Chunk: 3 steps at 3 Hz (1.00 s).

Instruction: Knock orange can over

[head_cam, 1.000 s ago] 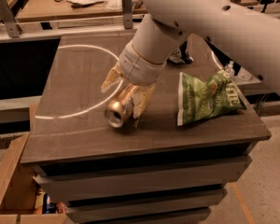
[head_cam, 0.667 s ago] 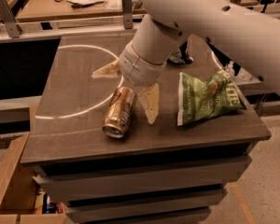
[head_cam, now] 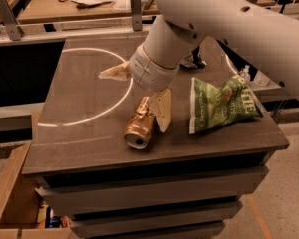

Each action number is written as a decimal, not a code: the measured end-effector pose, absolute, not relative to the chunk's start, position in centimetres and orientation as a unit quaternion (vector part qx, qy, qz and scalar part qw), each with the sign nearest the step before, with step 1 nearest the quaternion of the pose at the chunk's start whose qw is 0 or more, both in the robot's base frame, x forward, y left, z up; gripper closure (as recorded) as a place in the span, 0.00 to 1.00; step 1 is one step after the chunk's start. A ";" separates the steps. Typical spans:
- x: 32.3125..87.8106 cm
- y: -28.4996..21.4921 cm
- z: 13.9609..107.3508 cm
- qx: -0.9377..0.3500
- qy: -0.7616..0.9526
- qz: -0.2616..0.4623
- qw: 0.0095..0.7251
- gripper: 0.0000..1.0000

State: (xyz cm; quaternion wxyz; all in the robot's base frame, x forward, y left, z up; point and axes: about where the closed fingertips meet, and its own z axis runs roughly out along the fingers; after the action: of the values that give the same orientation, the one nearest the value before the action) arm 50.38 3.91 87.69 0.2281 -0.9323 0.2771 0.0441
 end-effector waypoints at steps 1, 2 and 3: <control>50.5 3.4 87.6 -0.920 0.302 0.052 0.244 0.00; 50.6 2.9 87.8 -0.906 0.328 0.058 0.260 0.00; 50.8 0.6 88.2 -0.876 0.379 0.061 0.293 0.00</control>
Offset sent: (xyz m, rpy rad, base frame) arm 0.0070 -0.0193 0.0014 0.1230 0.0557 -0.1806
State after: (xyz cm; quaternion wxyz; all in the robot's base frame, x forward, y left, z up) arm 50.83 0.58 88.17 0.2932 -0.8756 0.3789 0.0612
